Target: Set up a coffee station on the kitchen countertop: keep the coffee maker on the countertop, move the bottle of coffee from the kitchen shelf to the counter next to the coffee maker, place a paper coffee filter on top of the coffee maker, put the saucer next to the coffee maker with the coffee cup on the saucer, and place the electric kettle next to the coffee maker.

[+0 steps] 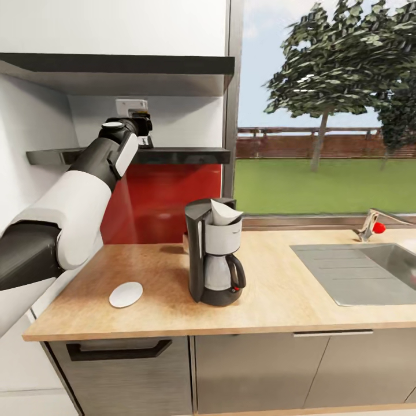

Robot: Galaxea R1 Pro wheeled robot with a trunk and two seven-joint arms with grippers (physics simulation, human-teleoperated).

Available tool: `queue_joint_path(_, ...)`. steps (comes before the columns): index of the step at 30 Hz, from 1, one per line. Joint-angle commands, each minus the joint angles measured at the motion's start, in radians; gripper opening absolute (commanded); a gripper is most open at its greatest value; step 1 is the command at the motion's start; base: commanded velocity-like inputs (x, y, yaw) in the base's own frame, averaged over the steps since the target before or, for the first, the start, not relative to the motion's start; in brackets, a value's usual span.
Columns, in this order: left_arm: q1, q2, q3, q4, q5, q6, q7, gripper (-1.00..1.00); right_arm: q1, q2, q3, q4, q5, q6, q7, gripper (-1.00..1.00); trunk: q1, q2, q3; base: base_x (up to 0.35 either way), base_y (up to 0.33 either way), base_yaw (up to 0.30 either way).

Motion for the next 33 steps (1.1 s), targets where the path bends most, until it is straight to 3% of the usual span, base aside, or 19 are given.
queue_joint_path(1,0.000,0.001,-0.007,-0.003,0.004,0.006,0.007,1.00,0.000,0.000,0.006,0.001,-0.005,-0.003,0.003,1.00,0.001,-0.001,0.000,0.161,0.000,0.000)
queue_joint_path(8,0.000,0.002,-0.006,-0.052,0.001,0.012,0.006,1.00,0.001,0.000,0.006,0.001,-0.005,-0.004,0.003,1.00,0.001,-0.001,0.000,0.048,0.001,0.000)
queue_joint_path(33,0.000,0.010,-0.007,-0.055,-0.001,0.008,0.009,1.00,0.006,0.000,0.006,0.001,-0.005,-0.004,0.003,1.00,0.001,-0.001,0.000,0.138,0.057,0.000)
